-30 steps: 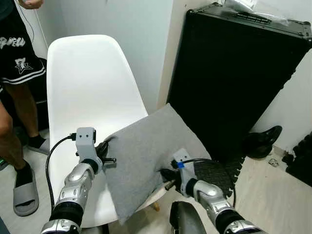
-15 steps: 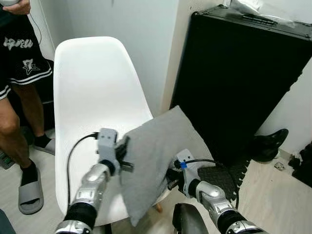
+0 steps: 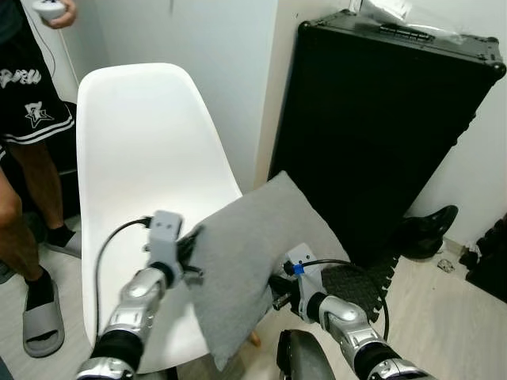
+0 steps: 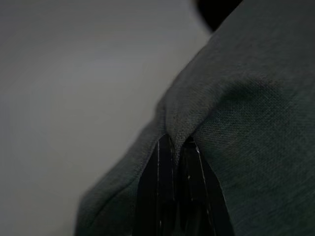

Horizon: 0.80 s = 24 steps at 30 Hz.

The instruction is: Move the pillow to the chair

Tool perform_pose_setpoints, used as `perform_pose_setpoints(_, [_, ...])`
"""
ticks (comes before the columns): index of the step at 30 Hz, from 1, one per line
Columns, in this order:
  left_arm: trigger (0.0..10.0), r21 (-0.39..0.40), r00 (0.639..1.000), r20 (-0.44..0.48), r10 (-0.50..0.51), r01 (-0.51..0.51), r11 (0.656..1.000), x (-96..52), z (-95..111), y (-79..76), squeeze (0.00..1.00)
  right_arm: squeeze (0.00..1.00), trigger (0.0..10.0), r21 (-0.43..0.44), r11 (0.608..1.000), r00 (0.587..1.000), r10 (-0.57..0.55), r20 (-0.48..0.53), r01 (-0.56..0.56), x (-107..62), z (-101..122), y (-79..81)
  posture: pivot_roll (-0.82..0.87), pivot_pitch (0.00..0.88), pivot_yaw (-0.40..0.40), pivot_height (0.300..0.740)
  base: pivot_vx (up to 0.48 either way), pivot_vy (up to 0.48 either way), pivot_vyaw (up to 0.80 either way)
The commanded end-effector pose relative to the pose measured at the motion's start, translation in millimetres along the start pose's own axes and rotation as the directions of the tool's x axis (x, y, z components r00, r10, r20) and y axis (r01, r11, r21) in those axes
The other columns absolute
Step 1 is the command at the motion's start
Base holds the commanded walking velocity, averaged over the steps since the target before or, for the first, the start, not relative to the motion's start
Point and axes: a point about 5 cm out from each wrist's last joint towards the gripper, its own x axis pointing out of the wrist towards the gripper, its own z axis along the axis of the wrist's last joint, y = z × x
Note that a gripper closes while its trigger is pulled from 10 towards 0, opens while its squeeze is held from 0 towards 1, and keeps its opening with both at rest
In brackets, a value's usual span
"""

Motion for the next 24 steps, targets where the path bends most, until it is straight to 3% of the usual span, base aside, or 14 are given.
perform_pose_setpoints(1, [10.0, -0.011, 0.997, -0.012, 0.082, -0.082, 0.997, -9.3, -4.3, 22.5, 0.00, 0.00, 0.0, 0.004, 1.000, 1.000, 0.001, 0.006, -0.001, -0.1, 0.8, -0.5, -0.01, 0.057, -0.101, 0.582, 0.000, 0.000, 0.00])
perform_pose_setpoints(5, [10.0, 0.001, 0.982, -0.024, 0.187, -0.187, 0.982, -24.2, -4.4, 57.1, 0.00, 0.00, 0.0, 0.003, 1.000, 1.000, 0.003, 0.003, -0.003, -0.3, 0.0, -0.2, 0.00, 0.060, -0.102, 0.582, 0.000, 0.000, 0.00])
perform_pose_setpoints(9, [10.0, 0.007, 0.973, -0.027, 0.231, -0.231, 0.973, -30.5, -4.0, 70.4, 0.00, 0.00, 0.0, 0.004, 1.000, 1.000, 0.004, 0.002, -0.004, -0.4, -0.4, 0.1, 0.00, 0.061, -0.103, 0.582, 0.000, 0.000, 0.00])
perform_pose_setpoints(13, [10.0, 0.026, 0.940, -0.040, 0.339, -0.338, 0.941, -46.6, -2.5, 101.9, 0.00, 0.00, 0.0, 0.005, 1.000, 1.000, 0.004, 0.000, -0.004, -0.9, -1.5, 0.2, -0.01, 0.063, -0.102, 0.582, 0.000, 0.000, 0.00])
perform_pose_setpoints(19, [10.0, 0.026, 0.921, -0.039, 0.388, -0.388, 0.921, -52.8, 1.4, 115.7, 0.00, 0.00, 0.0, 0.006, 1.000, 1.000, 0.001, -0.003, -0.001, -1.8, -2.5, -0.7, -0.01, 0.064, -0.101, 0.582, 0.000, 0.000, 0.00])
perform_pose_setpoints(23, [10.0, 0.017, 0.922, -0.040, 0.384, -0.384, 0.923, -51.8, 1.4, 114.7, 0.00, 0.00, 0.0, 0.004, 1.000, 1.000, -0.001, -0.005, 0.001, -2.4, -3.1, -1.3, -0.01, 0.066, -0.100, 0.582, 0.000, 0.000, 0.00])
perform_pose_setpoints(24, [10.0, -0.014, 0.928, -0.041, 0.371, -0.371, 0.928, -50.7, 0.5, 112.8, 0.33, 0.00, 0.0, 0.004, 1.000, 1.000, -0.001, -0.005, 0.001, -2.5, -3.1, -1.4, -0.01, 0.065, -0.100, 0.582, 0.000, 0.000, 0.00])
